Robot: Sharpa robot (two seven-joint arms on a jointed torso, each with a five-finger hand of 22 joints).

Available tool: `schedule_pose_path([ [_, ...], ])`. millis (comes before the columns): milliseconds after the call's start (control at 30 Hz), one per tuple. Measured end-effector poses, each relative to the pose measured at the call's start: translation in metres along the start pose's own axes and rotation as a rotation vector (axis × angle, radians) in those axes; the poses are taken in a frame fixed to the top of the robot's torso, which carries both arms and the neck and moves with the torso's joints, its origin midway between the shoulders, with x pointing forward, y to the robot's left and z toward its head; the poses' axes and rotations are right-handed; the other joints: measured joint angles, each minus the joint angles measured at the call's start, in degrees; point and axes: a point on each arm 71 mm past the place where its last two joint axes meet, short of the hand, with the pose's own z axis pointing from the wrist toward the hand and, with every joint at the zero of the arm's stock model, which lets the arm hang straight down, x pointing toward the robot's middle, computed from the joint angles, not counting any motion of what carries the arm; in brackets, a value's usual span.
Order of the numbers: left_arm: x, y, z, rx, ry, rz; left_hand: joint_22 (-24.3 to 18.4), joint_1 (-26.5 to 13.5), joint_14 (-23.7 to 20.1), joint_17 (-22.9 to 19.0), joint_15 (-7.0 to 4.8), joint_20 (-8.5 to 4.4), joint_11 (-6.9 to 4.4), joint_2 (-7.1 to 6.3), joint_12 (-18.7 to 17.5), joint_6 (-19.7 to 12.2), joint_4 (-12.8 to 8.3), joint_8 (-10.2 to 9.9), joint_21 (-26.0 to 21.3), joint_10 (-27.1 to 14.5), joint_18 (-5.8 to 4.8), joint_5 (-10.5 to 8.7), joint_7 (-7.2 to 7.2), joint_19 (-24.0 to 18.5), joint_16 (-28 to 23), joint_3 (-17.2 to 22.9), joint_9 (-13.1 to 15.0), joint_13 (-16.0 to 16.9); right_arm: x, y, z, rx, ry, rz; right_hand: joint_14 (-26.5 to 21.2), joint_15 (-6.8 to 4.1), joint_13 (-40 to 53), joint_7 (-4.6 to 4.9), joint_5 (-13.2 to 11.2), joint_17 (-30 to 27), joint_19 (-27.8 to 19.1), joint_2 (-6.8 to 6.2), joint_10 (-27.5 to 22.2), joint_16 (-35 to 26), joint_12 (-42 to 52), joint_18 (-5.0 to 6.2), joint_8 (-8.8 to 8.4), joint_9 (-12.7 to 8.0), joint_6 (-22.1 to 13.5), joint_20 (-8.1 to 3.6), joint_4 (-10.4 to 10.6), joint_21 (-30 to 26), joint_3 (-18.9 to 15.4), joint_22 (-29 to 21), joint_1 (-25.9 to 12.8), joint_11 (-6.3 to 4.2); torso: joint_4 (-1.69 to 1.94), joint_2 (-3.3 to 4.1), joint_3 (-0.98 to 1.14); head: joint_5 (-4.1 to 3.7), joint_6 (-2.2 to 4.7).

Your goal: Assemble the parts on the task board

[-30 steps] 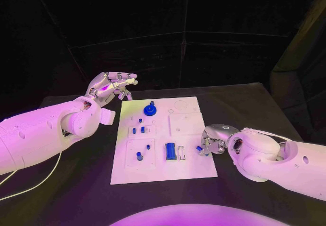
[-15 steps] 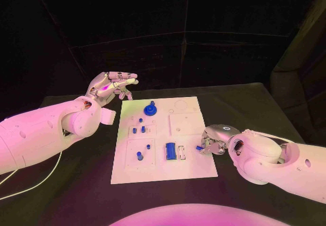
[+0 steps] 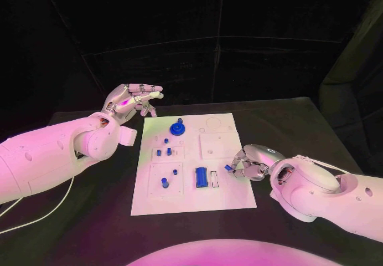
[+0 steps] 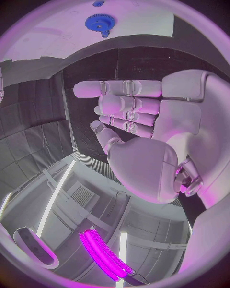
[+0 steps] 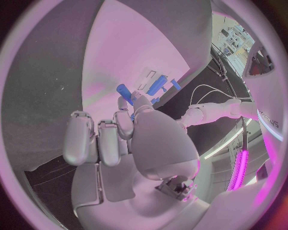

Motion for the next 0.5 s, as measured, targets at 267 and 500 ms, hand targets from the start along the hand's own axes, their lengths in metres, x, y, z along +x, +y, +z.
schedule_pose_path([
  [267,0.0,0.0,0.0,0.0,0.001,0.0,0.0,0.0,0.0,0.0,0.0,0.0,0.0,0.0,0.0,0.0,0.0,0.0,-0.2,0.0,0.0,0.0,0.0,0.0,0.0,0.0,0.0,0.0,0.004,0.008,0.003,-0.01,0.014,0.09,0.3,-0.3,1.5,-0.69,4.7,0.0,0.2,-2.68,1.0,0.0,0.3,0.0,0.0,0.4,1.9,-0.21,2.6,0.2,1.4,0.5,-3.4,-0.8,-0.04,0.0,-0.04,-0.03,-0.04],
  [500,0.001,0.0,0.0,0.0,0.002,-0.001,-0.1,0.0,0.0,0.0,0.0,0.0,0.0,0.0,0.0,0.0,0.0,0.0,-0.2,0.0,0.0,0.0,0.0,0.0,0.0,0.0,0.0,0.0,0.01,0.015,0.01,-0.008,0.052,0.118,0.2,-0.61,2.4,-0.88,6.1,0.0,0.2,-3.65,1.3,0.0,0.8,0.0,0.03,0.7,2.5,-0.21,4.3,0.5,1.3,0.6,-5.3,-0.92,0.02,0.01,-0.04,-0.03,-0.13],
])
